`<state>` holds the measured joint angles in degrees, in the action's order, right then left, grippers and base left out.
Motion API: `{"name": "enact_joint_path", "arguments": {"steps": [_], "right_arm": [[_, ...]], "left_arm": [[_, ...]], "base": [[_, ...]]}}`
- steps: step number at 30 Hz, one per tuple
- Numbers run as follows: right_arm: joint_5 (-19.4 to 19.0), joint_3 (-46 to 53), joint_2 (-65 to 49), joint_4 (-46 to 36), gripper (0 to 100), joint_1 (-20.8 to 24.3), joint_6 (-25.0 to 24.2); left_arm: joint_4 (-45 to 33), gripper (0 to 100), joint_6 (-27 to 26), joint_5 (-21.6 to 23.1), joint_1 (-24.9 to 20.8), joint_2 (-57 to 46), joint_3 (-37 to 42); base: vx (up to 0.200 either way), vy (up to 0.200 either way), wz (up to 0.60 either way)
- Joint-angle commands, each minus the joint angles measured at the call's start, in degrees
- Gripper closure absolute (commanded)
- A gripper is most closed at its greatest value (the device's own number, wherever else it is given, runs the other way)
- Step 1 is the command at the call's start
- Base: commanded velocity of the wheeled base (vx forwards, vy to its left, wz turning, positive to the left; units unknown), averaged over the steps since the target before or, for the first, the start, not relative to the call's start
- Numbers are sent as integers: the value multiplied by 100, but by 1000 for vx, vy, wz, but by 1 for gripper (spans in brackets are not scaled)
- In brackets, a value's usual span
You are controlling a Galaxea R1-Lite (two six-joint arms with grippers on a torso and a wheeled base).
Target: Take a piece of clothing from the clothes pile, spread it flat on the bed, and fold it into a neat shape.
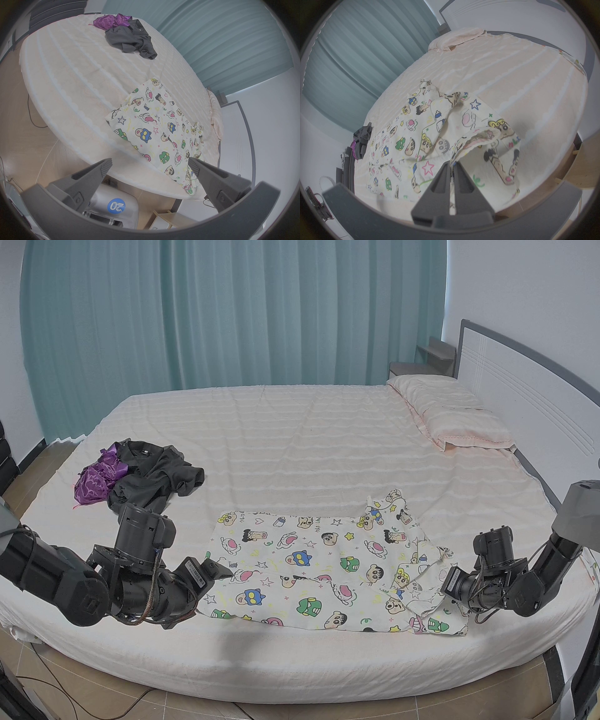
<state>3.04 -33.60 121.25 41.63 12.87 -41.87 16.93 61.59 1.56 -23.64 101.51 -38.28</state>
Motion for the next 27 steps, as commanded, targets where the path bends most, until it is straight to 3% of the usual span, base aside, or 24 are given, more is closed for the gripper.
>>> {"name": "enact_joint_path", "arguments": {"steps": [1, 15, 16, 21, 27], "right_arm": [[-5, 117, -761, -428, 100, 198, -31], [13, 609, -848, -542, 100, 523, -295], [13, 688, -866, -542, 0, 532, -295], [13, 1206, -1174, -445, 0, 778, -295], [4, 1162, -1499, -331, 0, 664, -295]], "left_arm": [[3, 0, 2, 2, -1, -9, 5], [3, 0, 2, 11, -1, -17, 31], [3, 0, 2, 11, -1, -17, 31], [3, 0, 2, 11, -1, -17, 31], [3, 0, 2, 11, -1, -17, 31]], "base": [[0, 0, 0], [0, 0, 0], [0, 0, 0], [0, 0, 0], [0, 0, 0]]}}
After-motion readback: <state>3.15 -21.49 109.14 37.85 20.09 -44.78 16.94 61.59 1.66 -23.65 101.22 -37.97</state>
